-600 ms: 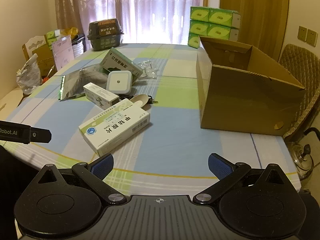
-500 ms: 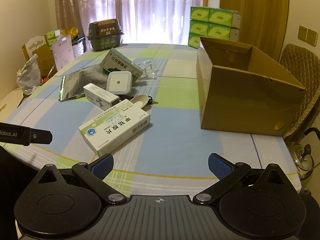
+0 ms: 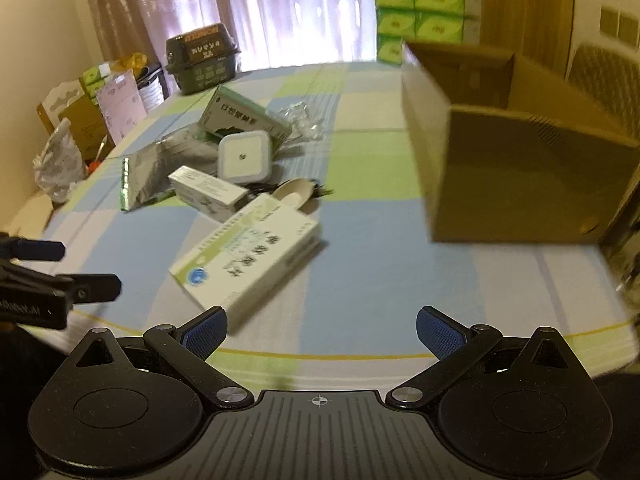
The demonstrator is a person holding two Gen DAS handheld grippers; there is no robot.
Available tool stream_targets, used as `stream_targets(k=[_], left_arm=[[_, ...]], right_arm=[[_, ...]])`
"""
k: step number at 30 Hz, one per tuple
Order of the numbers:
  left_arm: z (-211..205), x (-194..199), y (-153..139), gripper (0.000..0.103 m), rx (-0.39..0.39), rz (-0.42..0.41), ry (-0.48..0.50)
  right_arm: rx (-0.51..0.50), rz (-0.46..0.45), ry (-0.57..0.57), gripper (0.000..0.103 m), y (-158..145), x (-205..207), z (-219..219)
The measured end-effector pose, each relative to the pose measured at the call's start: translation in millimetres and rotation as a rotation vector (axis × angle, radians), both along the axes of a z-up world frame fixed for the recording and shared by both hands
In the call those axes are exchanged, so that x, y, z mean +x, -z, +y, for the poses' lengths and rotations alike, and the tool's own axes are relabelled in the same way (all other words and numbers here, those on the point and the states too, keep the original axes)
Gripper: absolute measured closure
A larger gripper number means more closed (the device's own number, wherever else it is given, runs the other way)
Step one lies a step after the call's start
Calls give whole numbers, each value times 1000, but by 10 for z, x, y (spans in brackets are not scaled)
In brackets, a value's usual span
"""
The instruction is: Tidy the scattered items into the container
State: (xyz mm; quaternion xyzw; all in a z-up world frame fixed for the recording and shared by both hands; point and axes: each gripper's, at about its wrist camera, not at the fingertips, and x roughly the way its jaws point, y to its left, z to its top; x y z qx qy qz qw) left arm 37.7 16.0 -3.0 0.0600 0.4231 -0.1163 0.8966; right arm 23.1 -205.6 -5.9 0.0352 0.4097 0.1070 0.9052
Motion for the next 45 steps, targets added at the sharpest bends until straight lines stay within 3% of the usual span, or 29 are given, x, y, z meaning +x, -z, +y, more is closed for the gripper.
stream_targets(k=[8,19,27,28,31,36,39,44,45], left_arm=[[326,256,-2,1,-53,10,-23],[556,346,72,1,-86,17,-61],[571,376,84,1,-114,19,-79],[554,374,90,1,-112,20,-77],[505,364,106,1,-108,25,-63],[401,381,128,1,-110,36,-27],[278,400,133,1,-110,38,14],[-17,445,175,2,-100,39,104],[-69,461,192,4,-99,44,115]], right_arm=[[73,12,0,0,25,235,451],[119,56,136,0,205,559,732],[42,95,153,0,419,709,777],[24,86,148,0,433,704,772],[-1,75,139,17,430,672,680],[-62,49,117,28,360,575,411],[-120,29,94,29,344,512,241],[-134,34,63,28,345,465,46],[-127,34,62,22,349,467,25]])
